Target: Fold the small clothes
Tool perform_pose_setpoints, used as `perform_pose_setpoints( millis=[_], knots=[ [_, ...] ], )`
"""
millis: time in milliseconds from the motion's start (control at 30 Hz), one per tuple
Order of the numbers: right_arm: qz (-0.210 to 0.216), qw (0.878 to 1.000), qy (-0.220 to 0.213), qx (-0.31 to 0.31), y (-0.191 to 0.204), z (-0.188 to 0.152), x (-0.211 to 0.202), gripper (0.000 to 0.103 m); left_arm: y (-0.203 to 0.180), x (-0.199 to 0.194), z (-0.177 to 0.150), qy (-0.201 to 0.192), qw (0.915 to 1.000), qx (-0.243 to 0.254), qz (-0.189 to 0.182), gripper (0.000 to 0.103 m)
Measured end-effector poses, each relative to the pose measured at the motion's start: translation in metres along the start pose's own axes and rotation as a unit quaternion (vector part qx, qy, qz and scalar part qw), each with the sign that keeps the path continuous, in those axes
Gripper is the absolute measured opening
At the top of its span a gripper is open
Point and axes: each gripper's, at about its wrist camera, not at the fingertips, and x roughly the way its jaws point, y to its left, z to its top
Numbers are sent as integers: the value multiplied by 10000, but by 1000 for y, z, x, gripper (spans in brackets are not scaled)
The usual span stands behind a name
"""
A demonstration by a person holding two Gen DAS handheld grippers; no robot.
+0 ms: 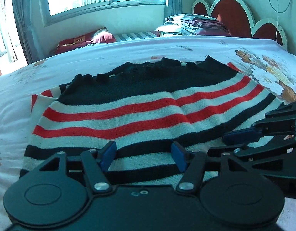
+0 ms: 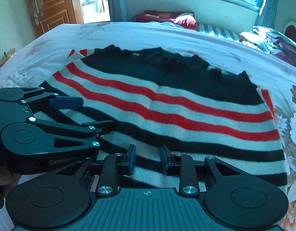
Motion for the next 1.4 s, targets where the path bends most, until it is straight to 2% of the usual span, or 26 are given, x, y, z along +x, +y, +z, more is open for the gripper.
perform_pose_setpoints(
  millis=[100, 200, 333, 433, 500, 567, 600, 700, 833, 1000, 1100, 1400],
  knots=[
    [-49, 9999, 43, -93, 2, -8, -2, 29, -2, -6, -6, 12, 9997, 196, 109, 65],
    [-301, 9995, 49, -41, -9, -12, -12, 29, 13, -14, -13, 27, 9996, 100, 252, 64],
    [-767, 9968, 59, 201, -47, -25, -32, 29, 44, -28, -27, 63, 9978, -135, 645, 64],
    [-1131, 9925, 90, 464, -84, -42, -51, 29, 73, -38, -42, 137, 9950, -566, 806, 64],
    [-1133, 9902, 166, 794, -110, -57, -59, 29, 84, -44, -51, 140, 9945, -801, 659, 64],
    [-822, 9884, 73, 1274, -130, -72, -69, 28, 83, -46, -55, 168, 9942, -835, 656, 64],
    [-764, 9881, 37, 1336, -132, -76, -72, 28, 83, -46, -55, 162, 9935, -912, 660, 64],
    [-997, 9910, -37, 887, -116, -78, -69, 28, 84, -41, -55, 148, 9918, -1064, 693, 64],
    [-1069, 9900, -38, 916, -112, -75, -68, 29, 81, -39, -54, 146, 9913, -1066, 757, 64],
    [-1125, 9890, -307, 915, -113, -68, -77, 29, 79, -40, -54, 153, 9911, -1057, 791, 64],
    [-1107, 9892, -165, 947, -116, -67, -69, 29, 78, -40, -55, 140, 9912, -1047, 800, 64],
    [-1066, 9902, -312, 847, -117, -78, -61, 28, 84, -41, -60, 32, 9922, -1065, 646, 64]
  ],
)
